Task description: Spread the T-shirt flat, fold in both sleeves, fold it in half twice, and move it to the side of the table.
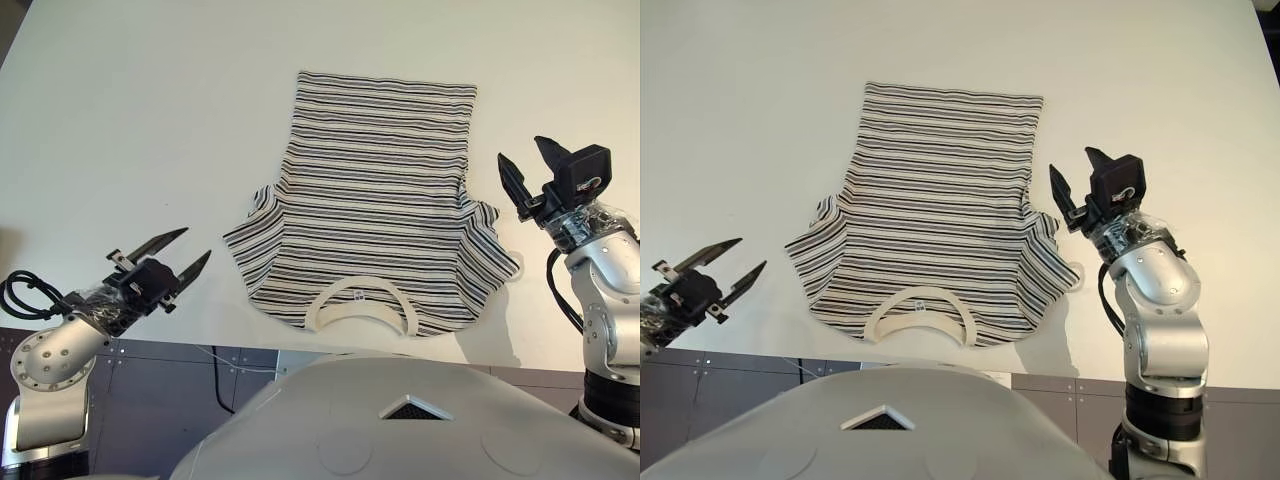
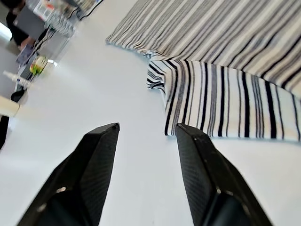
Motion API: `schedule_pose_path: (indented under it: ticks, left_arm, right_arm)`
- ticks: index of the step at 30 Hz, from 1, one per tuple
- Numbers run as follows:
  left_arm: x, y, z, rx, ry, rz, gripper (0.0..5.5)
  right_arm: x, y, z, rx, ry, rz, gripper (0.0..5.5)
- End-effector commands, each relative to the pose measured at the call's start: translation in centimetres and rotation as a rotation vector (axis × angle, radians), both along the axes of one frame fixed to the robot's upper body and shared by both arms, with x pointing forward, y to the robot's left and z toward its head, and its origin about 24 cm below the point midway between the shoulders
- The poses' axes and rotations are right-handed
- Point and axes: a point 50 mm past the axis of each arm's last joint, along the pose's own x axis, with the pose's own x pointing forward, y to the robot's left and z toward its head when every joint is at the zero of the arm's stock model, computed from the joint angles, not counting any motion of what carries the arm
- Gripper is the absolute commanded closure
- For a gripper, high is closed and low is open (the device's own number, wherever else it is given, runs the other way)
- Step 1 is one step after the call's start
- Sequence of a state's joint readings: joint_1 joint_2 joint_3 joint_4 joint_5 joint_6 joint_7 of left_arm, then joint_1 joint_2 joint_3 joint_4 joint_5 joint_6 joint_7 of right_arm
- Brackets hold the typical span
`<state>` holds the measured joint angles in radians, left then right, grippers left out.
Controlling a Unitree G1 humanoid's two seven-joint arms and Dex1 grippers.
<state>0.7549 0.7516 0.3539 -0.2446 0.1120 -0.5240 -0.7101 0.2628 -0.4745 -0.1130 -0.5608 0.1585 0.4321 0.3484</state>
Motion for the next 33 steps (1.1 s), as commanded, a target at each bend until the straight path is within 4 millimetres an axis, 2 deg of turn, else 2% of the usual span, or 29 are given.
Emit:
schedule_pose_path:
  ticks: [1, 4, 6, 10, 14, 16, 19, 23, 27, 33]
  left_arm:
    - [2.8, 0.3, -1.4, 0.335, -0.105, -0.44, 3.3]
    - [4.4, -0.1, -2.8, 0.407, -0.162, -0.52, 3.3]
    - [4.6, -0.1, -3.7, 0.427, -0.173, -0.542, 3.3]
    - [4.2, 1.8, -4.4, 0.477, -0.175, -0.522, 3.3]
    - [4.8, 3.5, -2.2, 0.473, -0.324, -0.457, 3.3]
    - [4.9, 4.0, -1.8, 0.489, -0.319, -0.49, 3.3]
    - [4.7, 3.0, -3.2, 0.474, -0.272, -0.543, 3.3]
    - [4.6, 2.0, -5.1, 0.453, -0.217, -0.561, 3.3]
    - [5.8, 1.4, -5.2, 0.448, -0.249, -0.555, 3.3]
    - [5.0, 1.2, -4.7, 0.426, -0.27, -0.634, 3.3]
  right_arm:
    - [1.2, 1.0, -0.5, -0.03, -0.041, 0.025, 2.94]
    - [2.0, 2.0, -0.5, -0.028, -0.057, 0.066, 2.94]
    - [2.3, 2.1, -0.6, -0.032, -0.058, 0.086, 2.94]
    - [2.6, 1.9, -0.7, -0.039, -0.059, 0.096, 2.94]
    - [2.4, 1.7, -1.1, -0.038, -0.056, 0.078, 2.94]
    - [2.2, 1.9, -1.6, -0.034, -0.05, 0.063, 2.94]
    - [2.5, 2.3, -1.8, -0.029, -0.05, 0.077, 2.94]
    - [3.1, 2.3, -1.0, -0.016, -0.069, 0.096, 2.94]
    - [3.3, 2.5, -0.9, -0.015, -0.063, 0.119, 2.94]
    - [3.4, 2.7, -1.1, -0.005, -0.065, 0.116, 2.94]
